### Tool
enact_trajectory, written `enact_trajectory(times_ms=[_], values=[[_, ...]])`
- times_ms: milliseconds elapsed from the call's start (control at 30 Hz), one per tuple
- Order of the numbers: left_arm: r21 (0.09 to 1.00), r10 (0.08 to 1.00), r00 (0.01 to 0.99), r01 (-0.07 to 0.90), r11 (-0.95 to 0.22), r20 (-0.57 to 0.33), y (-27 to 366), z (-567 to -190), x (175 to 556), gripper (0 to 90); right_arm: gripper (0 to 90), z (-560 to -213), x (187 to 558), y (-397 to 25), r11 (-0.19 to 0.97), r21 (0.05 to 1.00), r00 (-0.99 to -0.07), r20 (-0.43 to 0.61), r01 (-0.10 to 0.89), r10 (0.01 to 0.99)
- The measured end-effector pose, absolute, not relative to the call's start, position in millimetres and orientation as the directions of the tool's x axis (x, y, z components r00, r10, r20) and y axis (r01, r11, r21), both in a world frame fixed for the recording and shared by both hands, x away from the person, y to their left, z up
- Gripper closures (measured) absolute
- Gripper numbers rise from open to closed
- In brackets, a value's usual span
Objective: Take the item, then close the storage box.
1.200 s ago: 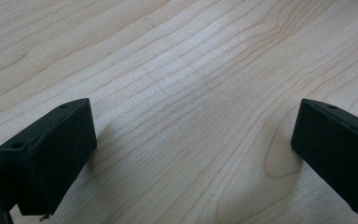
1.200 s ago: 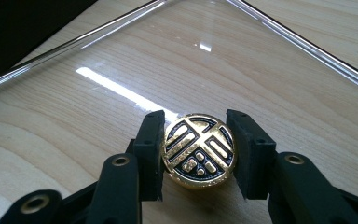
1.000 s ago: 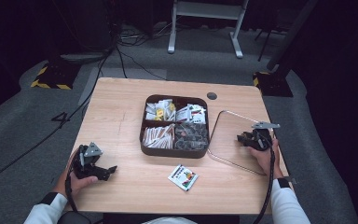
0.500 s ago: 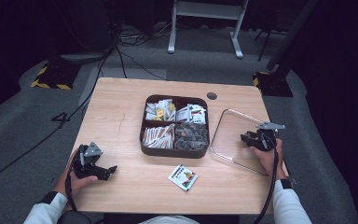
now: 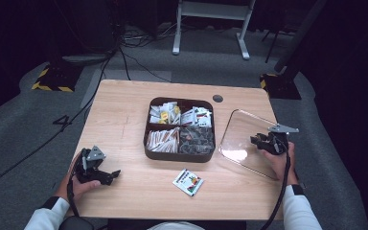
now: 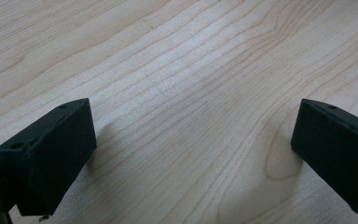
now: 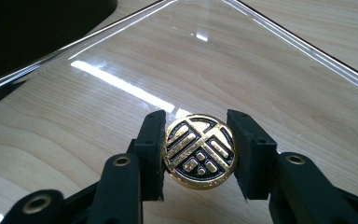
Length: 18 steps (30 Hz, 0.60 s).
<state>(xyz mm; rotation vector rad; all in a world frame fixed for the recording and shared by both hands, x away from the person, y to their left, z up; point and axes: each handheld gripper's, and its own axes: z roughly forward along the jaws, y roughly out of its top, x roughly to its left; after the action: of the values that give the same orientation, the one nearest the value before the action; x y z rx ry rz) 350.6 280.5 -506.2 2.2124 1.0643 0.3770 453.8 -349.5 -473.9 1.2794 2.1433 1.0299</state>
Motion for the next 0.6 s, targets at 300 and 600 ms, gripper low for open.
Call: enact_trajectory(times_ms=[300,600], values=[[0.662,0.777,0.629,0.591,-0.461,-0.020,280,-506,351,0.2,59.0,-469,453,-346,0.314,0.778,-0.490,-0.010,0.544,0.872],[0.661,0.777,0.629,0.591,-0.462,-0.019,280,-506,351,0.2,59.0,-461,451,-345,0.319,0.784,-0.501,-0.012,0.532,0.865]])
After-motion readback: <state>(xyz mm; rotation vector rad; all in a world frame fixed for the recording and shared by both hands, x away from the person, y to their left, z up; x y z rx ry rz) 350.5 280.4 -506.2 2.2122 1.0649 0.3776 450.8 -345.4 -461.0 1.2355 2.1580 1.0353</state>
